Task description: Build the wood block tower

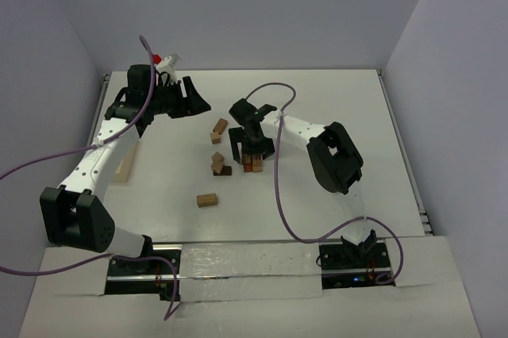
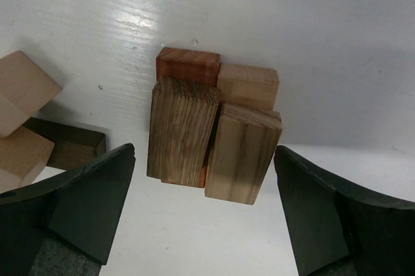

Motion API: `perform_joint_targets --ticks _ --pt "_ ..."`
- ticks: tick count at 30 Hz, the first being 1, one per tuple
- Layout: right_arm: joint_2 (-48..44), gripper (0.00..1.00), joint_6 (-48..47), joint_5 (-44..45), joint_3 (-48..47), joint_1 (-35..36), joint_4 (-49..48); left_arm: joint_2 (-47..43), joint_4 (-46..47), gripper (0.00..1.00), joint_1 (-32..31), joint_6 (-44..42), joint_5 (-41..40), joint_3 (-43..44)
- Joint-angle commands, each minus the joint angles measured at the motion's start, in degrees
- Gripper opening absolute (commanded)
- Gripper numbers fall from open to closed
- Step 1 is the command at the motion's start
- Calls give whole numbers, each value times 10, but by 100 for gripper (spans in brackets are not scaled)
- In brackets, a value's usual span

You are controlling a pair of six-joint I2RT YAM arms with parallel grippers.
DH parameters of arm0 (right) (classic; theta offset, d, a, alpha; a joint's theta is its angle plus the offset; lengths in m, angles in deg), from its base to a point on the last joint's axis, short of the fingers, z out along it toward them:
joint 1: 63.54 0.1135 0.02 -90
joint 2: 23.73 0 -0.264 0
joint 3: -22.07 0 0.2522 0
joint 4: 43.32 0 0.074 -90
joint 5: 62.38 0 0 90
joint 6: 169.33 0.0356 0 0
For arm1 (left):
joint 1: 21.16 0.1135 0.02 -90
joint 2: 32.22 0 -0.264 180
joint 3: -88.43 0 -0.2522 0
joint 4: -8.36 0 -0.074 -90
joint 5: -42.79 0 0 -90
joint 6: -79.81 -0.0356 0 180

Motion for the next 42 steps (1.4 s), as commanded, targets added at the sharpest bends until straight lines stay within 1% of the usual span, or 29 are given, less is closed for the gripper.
perform_joint_targets --ticks 1,9,12,14,16,26,31,35,38,42 --pt "-3 92 -7 3 -15 -3 2 -1 13 69 4 2 5 17" --pt "-4 87 -14 6 -17 -3 1 -2 12 69 4 1 7 17" --pt "1 88 -14 9 -22 -3 3 -2 11 69 4 1 6 17" --pt "4 91 -14 12 -24 -3 6 -2 12 69 4 1 7 17" --pt "5 92 -14 13 -26 -3 7 -2 12 69 4 1 6 17" --pt "23 91 -7 18 -36 -3 10 -3 12 69 4 0 5 17" --pt "27 87 -2 22 -37 -5 13 -4 11 69 4 -1 3 17" --pt "24 76 5 22 -32 -9 11 -3 11 69 4 -1 2 17" --pt "19 73 12 28 -26 -13 10 -3 11 69 4 -1 3 17" --pt "14 72 18 38 -21 -17 9 -2 12 69 4 0 3 17"
